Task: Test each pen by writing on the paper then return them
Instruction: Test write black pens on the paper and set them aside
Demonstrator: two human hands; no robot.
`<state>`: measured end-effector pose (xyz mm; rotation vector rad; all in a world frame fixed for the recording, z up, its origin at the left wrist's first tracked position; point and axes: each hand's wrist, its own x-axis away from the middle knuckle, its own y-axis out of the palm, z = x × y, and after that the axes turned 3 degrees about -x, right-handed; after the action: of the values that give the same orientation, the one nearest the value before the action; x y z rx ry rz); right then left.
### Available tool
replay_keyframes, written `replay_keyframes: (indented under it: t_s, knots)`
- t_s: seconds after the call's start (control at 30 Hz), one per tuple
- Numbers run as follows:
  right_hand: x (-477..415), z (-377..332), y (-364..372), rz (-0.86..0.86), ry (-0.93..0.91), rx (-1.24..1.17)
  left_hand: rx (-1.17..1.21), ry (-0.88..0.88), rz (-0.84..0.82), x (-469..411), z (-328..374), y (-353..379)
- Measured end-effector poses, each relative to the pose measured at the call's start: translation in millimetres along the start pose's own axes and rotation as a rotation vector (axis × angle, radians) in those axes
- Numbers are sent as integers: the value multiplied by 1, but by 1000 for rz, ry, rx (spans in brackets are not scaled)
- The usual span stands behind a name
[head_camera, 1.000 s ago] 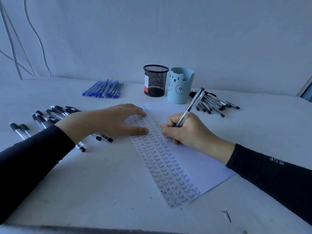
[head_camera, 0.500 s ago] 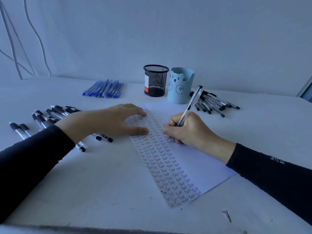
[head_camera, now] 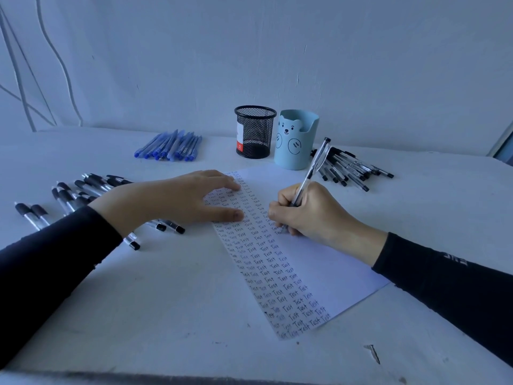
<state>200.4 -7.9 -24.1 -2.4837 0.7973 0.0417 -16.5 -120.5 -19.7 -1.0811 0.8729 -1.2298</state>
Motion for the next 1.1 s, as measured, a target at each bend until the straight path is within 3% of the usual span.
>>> replay_keyframes:
  t_s: [0.53,0.77,0.9,1.1]
  knots:
    - [-2,5,0,45,-20,1,5,-6,4,1,0,0]
    - [-8,-3,-10,145,-77,-130,-13,-21,-20,1,4,-2]
    - [-13,-8,-22,116,78,-282,-12,-25,-26,1,3,-2]
    - [-19,-10,-37,94,103,-487,-9,-18,-20,1,2,-1]
